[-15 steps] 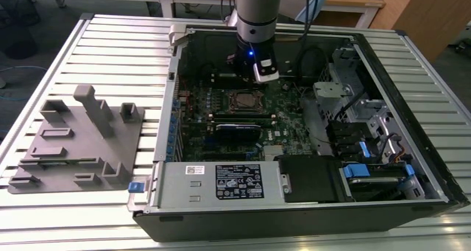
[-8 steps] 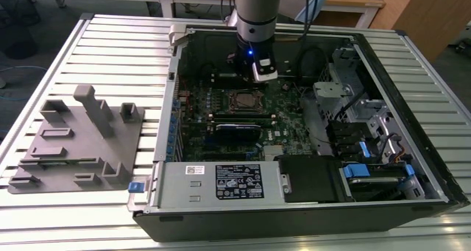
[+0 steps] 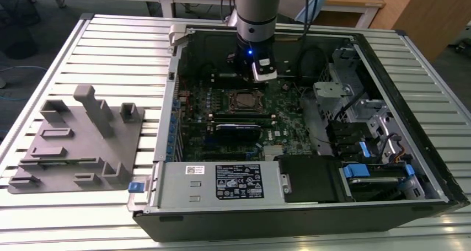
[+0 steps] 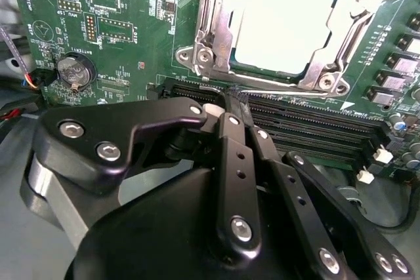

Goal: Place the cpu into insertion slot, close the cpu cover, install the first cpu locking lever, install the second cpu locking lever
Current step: 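Install the first cpu locking lever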

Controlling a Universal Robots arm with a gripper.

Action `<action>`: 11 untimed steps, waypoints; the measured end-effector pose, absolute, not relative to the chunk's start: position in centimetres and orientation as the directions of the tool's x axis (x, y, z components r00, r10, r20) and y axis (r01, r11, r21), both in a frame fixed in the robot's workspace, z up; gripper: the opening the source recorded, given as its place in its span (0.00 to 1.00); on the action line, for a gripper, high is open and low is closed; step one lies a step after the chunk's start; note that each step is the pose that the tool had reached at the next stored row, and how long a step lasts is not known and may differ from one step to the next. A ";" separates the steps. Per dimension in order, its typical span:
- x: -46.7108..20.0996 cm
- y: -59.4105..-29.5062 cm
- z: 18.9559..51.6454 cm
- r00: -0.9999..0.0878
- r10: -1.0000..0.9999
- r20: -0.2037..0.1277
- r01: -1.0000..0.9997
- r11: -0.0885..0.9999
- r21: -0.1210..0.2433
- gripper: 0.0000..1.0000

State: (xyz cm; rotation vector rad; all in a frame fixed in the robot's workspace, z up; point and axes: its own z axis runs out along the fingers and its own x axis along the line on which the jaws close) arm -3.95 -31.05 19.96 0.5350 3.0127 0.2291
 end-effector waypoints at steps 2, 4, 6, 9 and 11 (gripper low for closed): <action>-4.0 -31.1 20.0 -0.937 0.347 -0.049 0.336 0.929 0.152 0.10; -4.0 -31.1 19.9 -0.937 0.346 -0.052 0.336 0.930 0.146 0.10; -4.0 -31.1 19.9 -0.937 0.346 -0.054 0.336 0.931 0.141 0.10; -4.0 -31.0 19.9 -0.937 0.346 -0.055 0.336 0.932 0.138 0.10; -4.0 -30.9 19.9 -0.937 0.346 -0.055 0.336 0.932 0.138 0.10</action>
